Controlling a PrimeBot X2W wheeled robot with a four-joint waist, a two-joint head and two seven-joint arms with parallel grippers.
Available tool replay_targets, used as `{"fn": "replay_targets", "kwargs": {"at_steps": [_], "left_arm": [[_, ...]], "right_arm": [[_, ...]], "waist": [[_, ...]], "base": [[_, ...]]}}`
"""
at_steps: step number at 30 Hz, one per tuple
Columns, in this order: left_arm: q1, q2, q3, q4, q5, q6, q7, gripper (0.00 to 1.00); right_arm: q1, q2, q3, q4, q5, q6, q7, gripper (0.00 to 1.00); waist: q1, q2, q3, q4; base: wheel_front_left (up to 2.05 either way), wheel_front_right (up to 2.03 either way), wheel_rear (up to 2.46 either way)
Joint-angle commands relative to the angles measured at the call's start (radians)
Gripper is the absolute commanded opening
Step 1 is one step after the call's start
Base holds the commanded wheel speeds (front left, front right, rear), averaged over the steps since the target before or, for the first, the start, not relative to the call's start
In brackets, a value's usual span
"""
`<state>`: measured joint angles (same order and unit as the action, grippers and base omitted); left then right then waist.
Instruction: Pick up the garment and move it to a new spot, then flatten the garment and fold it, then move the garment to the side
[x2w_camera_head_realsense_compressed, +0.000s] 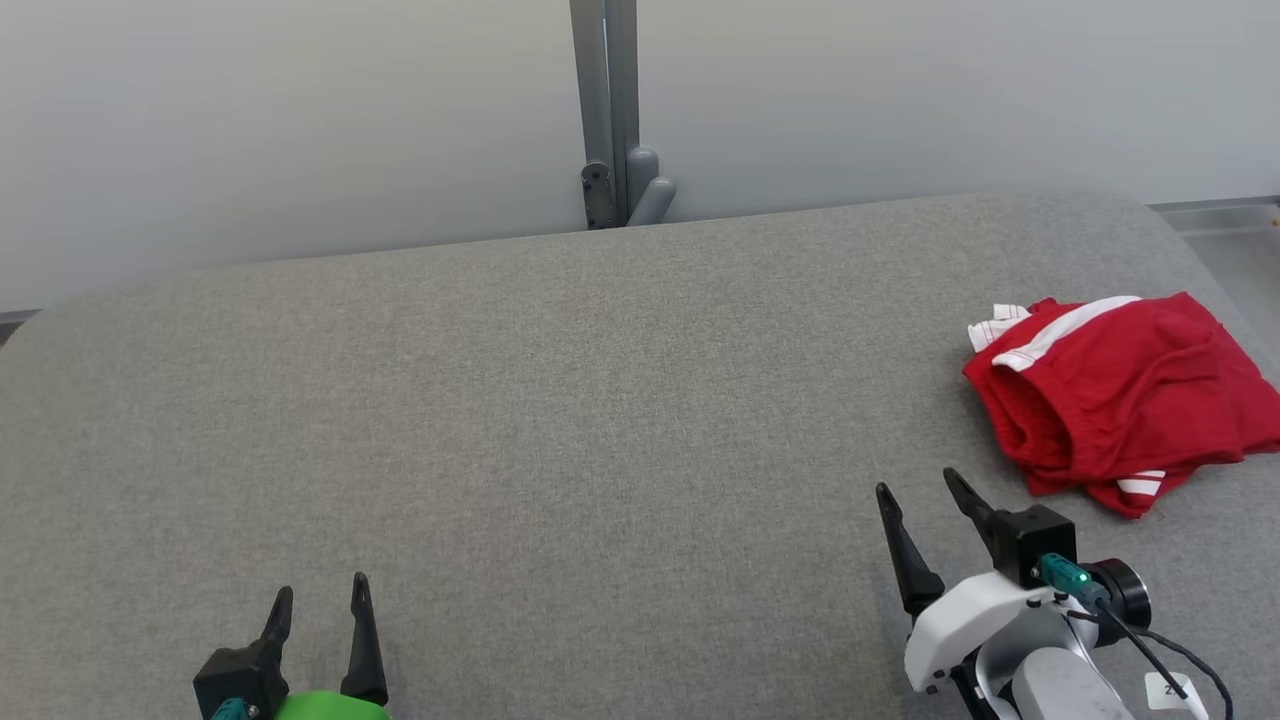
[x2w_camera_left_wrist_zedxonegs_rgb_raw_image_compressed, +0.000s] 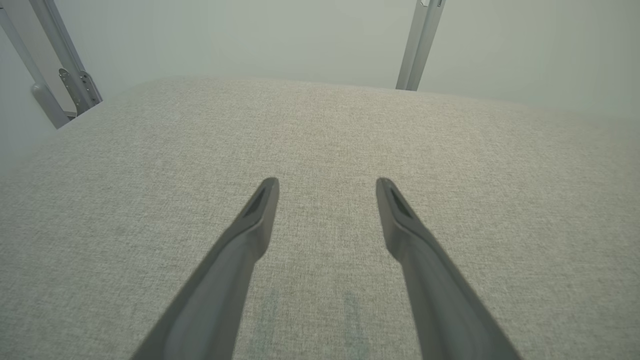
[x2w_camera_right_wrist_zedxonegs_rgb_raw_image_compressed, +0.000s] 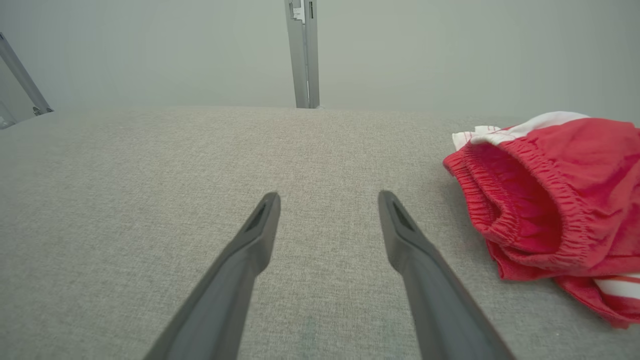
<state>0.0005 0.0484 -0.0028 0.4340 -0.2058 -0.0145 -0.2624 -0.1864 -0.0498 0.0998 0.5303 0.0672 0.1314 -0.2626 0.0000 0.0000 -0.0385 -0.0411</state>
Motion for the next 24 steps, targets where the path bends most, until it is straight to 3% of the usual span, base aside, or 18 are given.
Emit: {"fn": "replay_targets", "kwargs": {"at_steps": [1, 24], "left_arm": [[0.007, 0.005, 0.002, 0.001, 0.003, -0.001, -0.003, 1.0], [0.004, 0.004, -0.005, 0.005, -0.013, -0.015, -0.003, 1.0]], "right_arm": [[0.016, -0.003, 0.002, -0.005, 0.006, -0.002, -0.002, 1.0], [0.014, -0.004, 0.055, 0.004, 0.011, -0.002, -0.002, 1.0]], "waist": [[0.0, 0.0, 0.001, 0.0], [0.0, 0.0, 0.006, 0.008]], "base": [[0.0, 0.0, 0.0], [0.0, 0.0, 0.0]]}}
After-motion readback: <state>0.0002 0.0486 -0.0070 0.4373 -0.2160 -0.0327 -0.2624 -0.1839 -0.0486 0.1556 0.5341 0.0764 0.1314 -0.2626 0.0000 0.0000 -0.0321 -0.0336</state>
